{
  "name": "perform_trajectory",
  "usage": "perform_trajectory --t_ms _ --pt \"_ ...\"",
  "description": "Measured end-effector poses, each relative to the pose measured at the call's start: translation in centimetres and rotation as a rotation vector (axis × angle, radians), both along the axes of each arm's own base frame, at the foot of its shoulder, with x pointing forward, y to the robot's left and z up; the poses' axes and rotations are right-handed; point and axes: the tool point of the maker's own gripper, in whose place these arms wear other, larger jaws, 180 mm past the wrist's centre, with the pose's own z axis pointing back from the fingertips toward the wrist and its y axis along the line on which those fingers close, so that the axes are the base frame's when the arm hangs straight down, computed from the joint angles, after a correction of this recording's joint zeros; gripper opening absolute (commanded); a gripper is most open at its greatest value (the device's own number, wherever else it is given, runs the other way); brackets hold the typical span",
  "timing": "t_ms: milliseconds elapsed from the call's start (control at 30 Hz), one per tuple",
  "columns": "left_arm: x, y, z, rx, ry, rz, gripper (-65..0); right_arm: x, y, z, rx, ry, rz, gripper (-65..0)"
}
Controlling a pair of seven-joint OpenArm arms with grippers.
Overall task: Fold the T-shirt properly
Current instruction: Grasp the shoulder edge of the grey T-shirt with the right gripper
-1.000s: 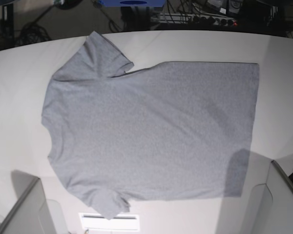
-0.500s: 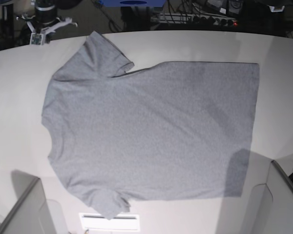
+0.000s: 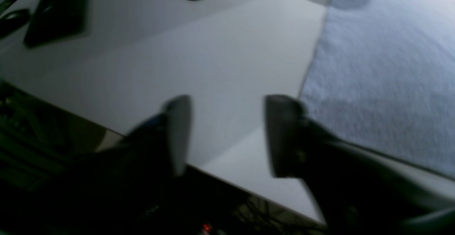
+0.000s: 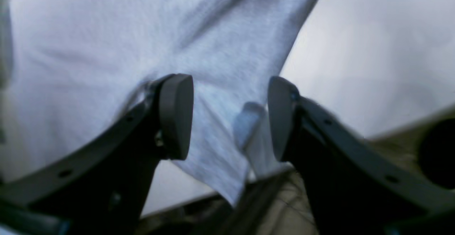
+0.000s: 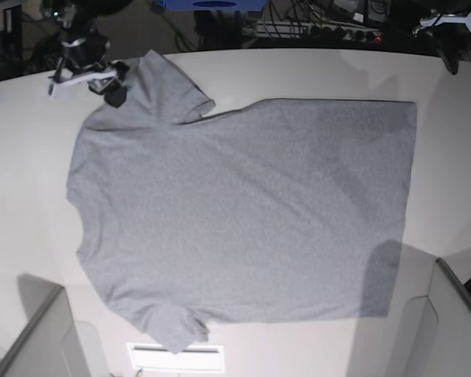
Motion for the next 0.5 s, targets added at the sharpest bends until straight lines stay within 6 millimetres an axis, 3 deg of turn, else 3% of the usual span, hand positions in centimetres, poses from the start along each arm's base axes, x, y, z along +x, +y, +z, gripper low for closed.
perform_trajectory --t_ms 67,233,367,500 --pt "0.4 0.2 -0.7 -0.060 0.026 0.013 -17.3 0.2 0.9 -0.3 0.084 0.024 0.026 -32.4" --pt "3.1 0.1 -0.1 -0.264 -0.013 -0.056 -17.1 1.5 1.1 0.2 0.124 0.000 0.029 -32.4" --pt "2.8 3.2 1.3 -0.231 0.010 0.000 -17.1 2.2 -3.4 0.7 0.060 -0.033 -0.075 -32.4" --pt "2.3 4.2 2.4 -0.229 0.006 0.006 -17.1 1.2 -6.0 -1.7 0.049 0.038 -0.135 -32.4"
